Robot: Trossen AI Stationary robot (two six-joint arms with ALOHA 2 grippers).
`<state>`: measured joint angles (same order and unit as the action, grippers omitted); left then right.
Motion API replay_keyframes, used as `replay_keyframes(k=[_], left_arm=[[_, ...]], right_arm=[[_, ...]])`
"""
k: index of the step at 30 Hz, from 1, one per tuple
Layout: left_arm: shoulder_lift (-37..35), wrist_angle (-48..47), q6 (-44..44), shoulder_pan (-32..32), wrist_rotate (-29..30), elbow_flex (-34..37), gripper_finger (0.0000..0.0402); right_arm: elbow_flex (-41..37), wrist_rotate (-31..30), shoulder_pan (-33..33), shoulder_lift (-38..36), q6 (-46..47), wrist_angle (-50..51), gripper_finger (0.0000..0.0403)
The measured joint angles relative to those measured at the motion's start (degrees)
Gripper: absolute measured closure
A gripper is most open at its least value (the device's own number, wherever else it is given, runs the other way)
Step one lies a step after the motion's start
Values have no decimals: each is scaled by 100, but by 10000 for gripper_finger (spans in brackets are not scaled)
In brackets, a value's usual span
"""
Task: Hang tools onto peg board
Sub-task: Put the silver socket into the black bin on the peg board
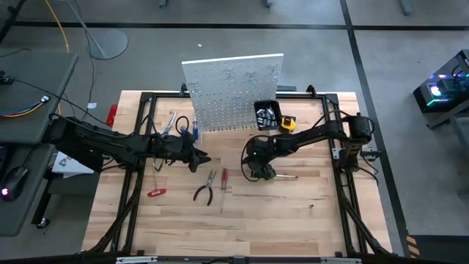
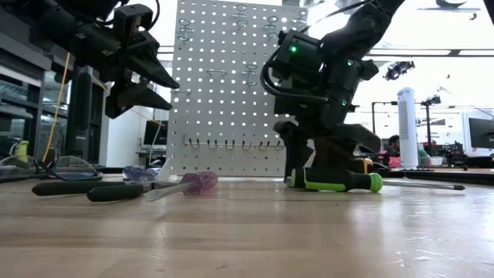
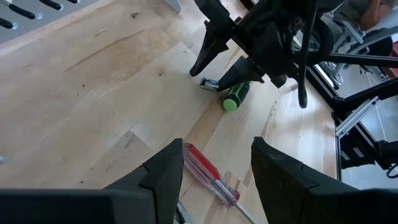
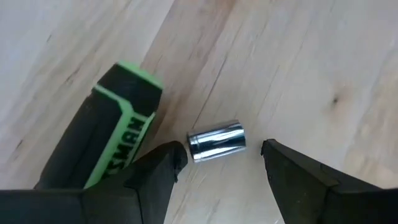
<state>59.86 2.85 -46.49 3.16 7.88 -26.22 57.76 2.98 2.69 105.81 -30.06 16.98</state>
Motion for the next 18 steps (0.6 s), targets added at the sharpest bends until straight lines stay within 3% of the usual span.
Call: replay_keyframes(k=[11, 18], left_arm=[[0, 2, 1, 0, 44, 0, 229], [0, -4, -112, 0, 45, 0, 229]], right_arm=[[2, 572, -49, 97, -173, -381, 178], [4, 577, -233, 381, 136, -1033, 185]])
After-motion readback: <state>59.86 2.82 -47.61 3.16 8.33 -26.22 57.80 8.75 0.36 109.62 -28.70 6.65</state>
